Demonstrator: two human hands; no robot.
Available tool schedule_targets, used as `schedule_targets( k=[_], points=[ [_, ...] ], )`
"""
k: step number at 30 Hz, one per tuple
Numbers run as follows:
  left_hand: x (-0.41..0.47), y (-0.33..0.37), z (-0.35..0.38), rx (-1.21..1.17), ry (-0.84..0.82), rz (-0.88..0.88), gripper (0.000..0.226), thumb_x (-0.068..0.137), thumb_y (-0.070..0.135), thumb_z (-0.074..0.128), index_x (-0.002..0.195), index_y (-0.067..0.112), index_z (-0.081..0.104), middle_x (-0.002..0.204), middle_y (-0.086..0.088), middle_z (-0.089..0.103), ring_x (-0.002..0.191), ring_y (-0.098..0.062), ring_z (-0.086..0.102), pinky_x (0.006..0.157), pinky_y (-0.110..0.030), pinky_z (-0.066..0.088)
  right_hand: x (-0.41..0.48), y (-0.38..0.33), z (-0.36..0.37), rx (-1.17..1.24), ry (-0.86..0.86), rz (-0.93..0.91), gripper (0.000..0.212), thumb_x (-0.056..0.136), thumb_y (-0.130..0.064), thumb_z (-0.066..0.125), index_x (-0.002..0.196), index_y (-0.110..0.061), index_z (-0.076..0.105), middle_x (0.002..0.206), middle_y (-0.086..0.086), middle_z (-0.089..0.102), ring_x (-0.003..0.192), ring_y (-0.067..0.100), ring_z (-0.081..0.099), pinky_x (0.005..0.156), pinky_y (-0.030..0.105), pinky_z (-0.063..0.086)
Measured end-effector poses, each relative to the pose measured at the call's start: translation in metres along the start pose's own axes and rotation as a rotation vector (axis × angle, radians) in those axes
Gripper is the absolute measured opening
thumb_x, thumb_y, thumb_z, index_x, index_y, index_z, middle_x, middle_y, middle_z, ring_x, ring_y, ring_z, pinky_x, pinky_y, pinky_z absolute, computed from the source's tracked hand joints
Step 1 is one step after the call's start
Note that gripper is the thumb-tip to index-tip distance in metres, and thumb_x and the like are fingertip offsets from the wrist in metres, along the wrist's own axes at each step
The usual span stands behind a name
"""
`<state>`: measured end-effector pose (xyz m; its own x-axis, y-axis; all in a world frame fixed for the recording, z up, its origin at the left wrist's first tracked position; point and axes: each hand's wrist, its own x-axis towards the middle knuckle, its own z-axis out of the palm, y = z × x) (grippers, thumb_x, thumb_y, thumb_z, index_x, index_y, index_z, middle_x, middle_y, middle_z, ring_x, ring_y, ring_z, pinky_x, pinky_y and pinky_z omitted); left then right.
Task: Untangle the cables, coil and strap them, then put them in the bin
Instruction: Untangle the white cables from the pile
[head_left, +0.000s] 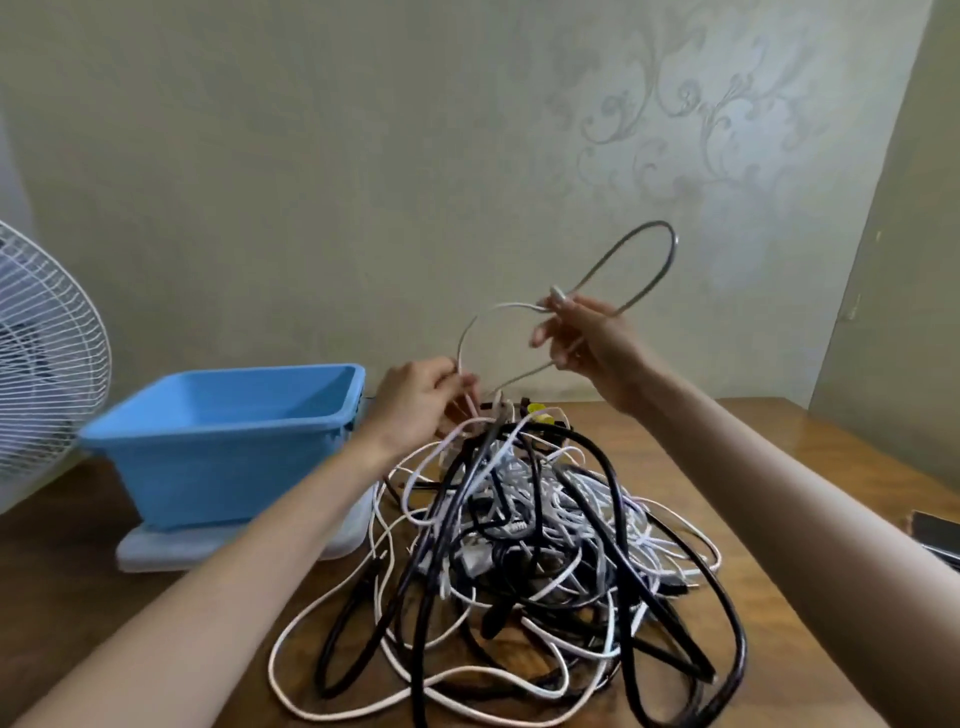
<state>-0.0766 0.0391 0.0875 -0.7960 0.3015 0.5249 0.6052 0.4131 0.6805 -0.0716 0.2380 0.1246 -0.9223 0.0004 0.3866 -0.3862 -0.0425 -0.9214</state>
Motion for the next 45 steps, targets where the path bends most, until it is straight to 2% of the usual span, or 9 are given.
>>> schedule_targets(
  k=[5, 13, 17, 20, 24, 29, 33, 37, 45],
  points=[
    [0.02, 0.03, -0.014, -0.3, -0.011, -0.073, 0.032, 0.101, 0.02, 0.042, 0.072, 0.007, 0.051, 0.047, -0.003, 0.063, 0.04, -0.014, 0.061, 0.038, -0.02, 0.047, -0.018, 0.017, 0.002, -0.316, -0.301, -0.015, 0.026, 0.097, -0.015, 0.051, 0.121, -0.015, 0.059, 0.107, -0.004, 0.07, 0.057, -0.002, 0.05, 0.054, 0.011, 0.039],
    [0.059, 0.019, -0.056, -0.31, 0.433, -0.018, 0.036, 0.099, 0.02, 0.047, 0.064, 0.014, 0.051, 0.032, 0.009, 0.041, 0.029, -0.002, 0.035, 0.034, -0.014, 0.029, -0.031, 0.03, -0.014, -0.668, -0.35, -0.077, 0.048, 0.081, -0.056, 0.061, 0.06, -0.013, 0.058, 0.054, -0.005, 0.048, 0.055, 0.009, 0.042, 0.056, 0.025, 0.031],
    [0.065, -0.009, -0.08, -0.3, 0.762, -0.094, 0.035, 0.097, 0.026, 0.052, 0.062, 0.022, 0.055, 0.032, 0.013, 0.04, 0.033, -0.001, 0.034, 0.038, -0.017, 0.027, -0.036, 0.045, -0.043, -0.863, -0.429, 0.101, 0.037, 0.084, -0.022, 0.072, 0.053, -0.018, 0.052, 0.044, -0.009, 0.045, 0.044, 0.001, 0.039, 0.05, 0.022, 0.031],
    [0.063, -0.007, -0.06, -0.176, 0.521, -0.027, 0.032, 0.097, 0.029, 0.052, 0.066, 0.023, 0.058, 0.034, 0.012, 0.044, 0.032, -0.001, 0.036, 0.039, -0.015, 0.028, -0.031, 0.057, -0.039, -1.016, -0.312, 0.015, 0.02, 0.08, -0.031, 0.073, 0.065, -0.021, 0.065, 0.053, -0.008, 0.055, 0.055, 0.002, 0.047, 0.058, 0.028, 0.038],
    [0.051, -0.003, -0.023, -0.083, 0.245, 0.024, 0.031, 0.097, 0.029, 0.051, 0.069, 0.02, 0.06, 0.038, 0.006, 0.051, 0.03, -0.005, 0.041, 0.037, -0.016, 0.035, -0.032, 0.041, -0.001, -0.672, -0.117, -0.172, 0.024, 0.091, -0.034, 0.063, 0.091, -0.012, 0.073, 0.081, 0.009, 0.072, 0.071, 0.014, 0.061, 0.068, 0.036, 0.05],
    [0.039, 0.012, -0.003, -0.14, 0.163, 0.025, 0.027, 0.096, 0.028, 0.053, 0.073, 0.016, 0.062, 0.039, 0.004, 0.054, 0.031, -0.01, 0.048, 0.039, -0.016, 0.038, -0.039, 0.025, 0.056, -0.815, -0.357, -0.114, 0.032, 0.071, -0.054, 0.073, 0.092, -0.031, 0.064, 0.084, -0.017, 0.064, 0.083, 0.008, 0.063, 0.078, 0.028, 0.051],
    [0.038, 0.017, -0.014, -0.225, 0.195, 0.025, 0.027, 0.095, 0.027, 0.055, 0.074, 0.013, 0.065, 0.038, 0.003, 0.051, 0.029, -0.009, 0.044, 0.035, -0.015, 0.035, -0.035, 0.034, 0.054, -0.817, -0.327, -0.127, 0.022, 0.081, -0.024, 0.068, 0.063, -0.033, 0.058, 0.059, -0.015, 0.058, 0.062, 0.007, 0.057, 0.063, 0.027, 0.05],
    [0.028, -0.007, -0.032, -0.156, 0.234, -0.05, 0.027, 0.095, 0.026, 0.055, 0.073, 0.014, 0.066, 0.037, 0.006, 0.048, 0.031, -0.005, 0.042, 0.039, -0.015, 0.037, -0.037, 0.019, 0.031, -0.517, -0.286, -0.085, 0.015, 0.084, -0.004, 0.064, 0.082, -0.018, 0.069, 0.06, 0.004, 0.057, 0.05, 0.01, 0.048, 0.048, 0.017, 0.038],
    [-0.003, -0.03, -0.025, -0.322, -0.273, -0.348, 0.028, 0.096, 0.029, 0.048, 0.078, 0.01, 0.057, 0.051, 0.002, 0.057, 0.04, -0.002, 0.048, 0.038, -0.01, 0.028, -0.035, 0.026, 0.013, -0.397, -0.228, 0.088, 0.011, 0.084, -0.009, 0.069, 0.075, -0.013, 0.064, 0.055, -0.005, 0.055, 0.045, 0.004, 0.037, 0.044, 0.017, 0.027]
  ],
)
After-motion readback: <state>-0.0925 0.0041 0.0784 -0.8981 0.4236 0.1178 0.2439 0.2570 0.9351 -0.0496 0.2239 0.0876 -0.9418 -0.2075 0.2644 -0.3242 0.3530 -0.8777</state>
